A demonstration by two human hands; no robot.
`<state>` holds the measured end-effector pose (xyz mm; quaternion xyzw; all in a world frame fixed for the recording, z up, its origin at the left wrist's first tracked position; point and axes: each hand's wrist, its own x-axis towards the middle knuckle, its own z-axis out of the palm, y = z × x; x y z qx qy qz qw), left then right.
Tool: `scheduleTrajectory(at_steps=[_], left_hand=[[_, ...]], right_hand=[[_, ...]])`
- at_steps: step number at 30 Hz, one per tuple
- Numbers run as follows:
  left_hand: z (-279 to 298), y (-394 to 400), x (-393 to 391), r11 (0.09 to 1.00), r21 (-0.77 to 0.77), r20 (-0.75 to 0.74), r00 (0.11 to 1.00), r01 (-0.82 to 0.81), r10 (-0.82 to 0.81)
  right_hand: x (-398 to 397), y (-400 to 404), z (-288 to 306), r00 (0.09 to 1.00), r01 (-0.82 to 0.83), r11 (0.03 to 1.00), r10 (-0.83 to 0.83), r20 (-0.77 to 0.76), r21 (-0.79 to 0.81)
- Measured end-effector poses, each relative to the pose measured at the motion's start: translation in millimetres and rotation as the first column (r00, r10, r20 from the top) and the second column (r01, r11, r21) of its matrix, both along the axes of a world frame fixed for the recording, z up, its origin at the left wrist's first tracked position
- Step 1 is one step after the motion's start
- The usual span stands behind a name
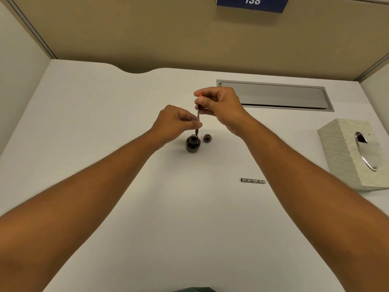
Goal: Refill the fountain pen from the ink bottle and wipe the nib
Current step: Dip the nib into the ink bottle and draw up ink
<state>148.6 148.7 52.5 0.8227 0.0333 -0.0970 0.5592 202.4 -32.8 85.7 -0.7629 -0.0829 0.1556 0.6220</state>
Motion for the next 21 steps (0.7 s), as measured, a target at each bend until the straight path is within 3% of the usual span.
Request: scheduleTrajectory(at_steps=[21], left_hand=[[-45,-7,-3,0.988,0.094,0.029,0.992,-0.125,0.123]], right_hand=[[1,8,-34,0.999,0.047,0.994,-0.048,-0.01,-0.1]])
